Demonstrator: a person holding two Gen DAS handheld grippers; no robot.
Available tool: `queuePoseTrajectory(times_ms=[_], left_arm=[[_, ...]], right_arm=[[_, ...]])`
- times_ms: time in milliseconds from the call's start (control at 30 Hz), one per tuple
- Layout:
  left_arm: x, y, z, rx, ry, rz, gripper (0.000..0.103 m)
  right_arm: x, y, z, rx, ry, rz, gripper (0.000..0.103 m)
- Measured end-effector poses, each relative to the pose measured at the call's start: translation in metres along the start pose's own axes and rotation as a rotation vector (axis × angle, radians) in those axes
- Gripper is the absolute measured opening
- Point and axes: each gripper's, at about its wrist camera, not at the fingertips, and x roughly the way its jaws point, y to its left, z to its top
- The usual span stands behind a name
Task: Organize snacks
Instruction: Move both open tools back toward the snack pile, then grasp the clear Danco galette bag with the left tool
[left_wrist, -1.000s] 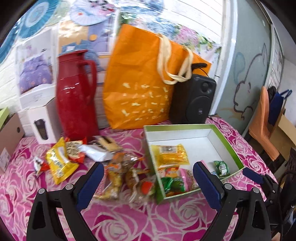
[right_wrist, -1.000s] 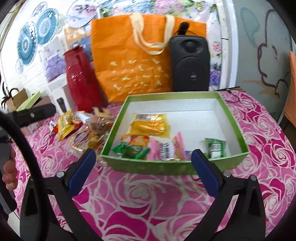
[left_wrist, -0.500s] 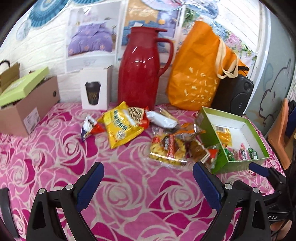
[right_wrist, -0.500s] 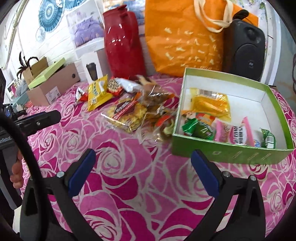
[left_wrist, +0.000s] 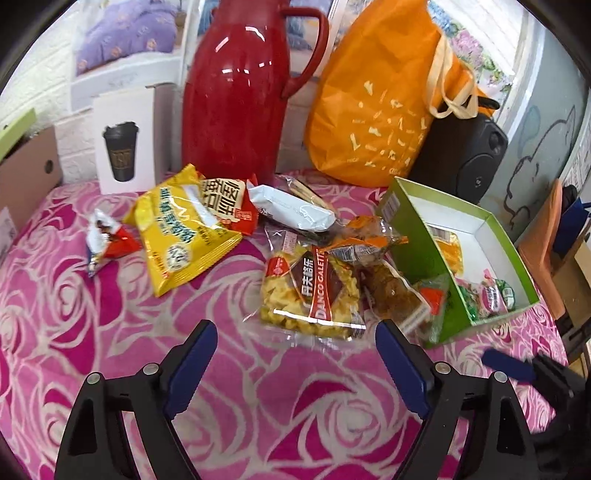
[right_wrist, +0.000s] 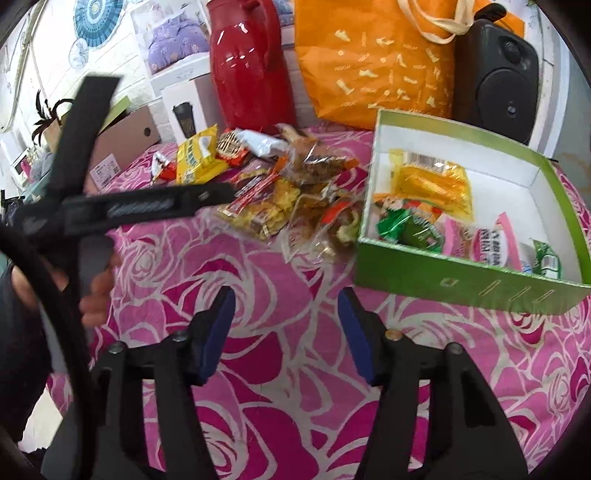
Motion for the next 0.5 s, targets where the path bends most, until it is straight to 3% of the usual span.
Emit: queuePoseTrajectory(times_ms=[67,133,200,300,333,433,500], left_arm=[[0.014,-0.002,0.008,0.016,0.016,0.007,0.088],[0.027,-0.003,0.015,0.025,0.044,0.005,0.074],[0.043,-0.004,0.020,0.032,0.087,-0.015,0.070],[0.059,-0.003,0.017,0.051,0.132,-0.017,0.054],[0.057,-0.001,0.016,0.052,0.119,-0.031,0.040],[0.043,0.007,0.009,0.038,0.124,-0.088,0.020],[0.034,0.009,-0.002,0.057,0.130,-0.090,0.012]], right_arm=[[0.007,0.005,-0.001,-0.013,0.021,0.005,0.055],[0.017,0.009,-0.003,-0.018,0.043,0.012,0.054],[0.023,0.013,-0.004,-0.021,0.055,0.021,0.054],[0.027,0.017,-0.003,-0.029,0.062,0.032,0.054],[0.030,0.018,-0.002,-0.030,0.064,0.038,0.054],[0.037,0.020,0.000,-0.026,0.067,0.053,0.054],[0.041,0.023,0.001,-0.026,0.071,0.065,0.054]])
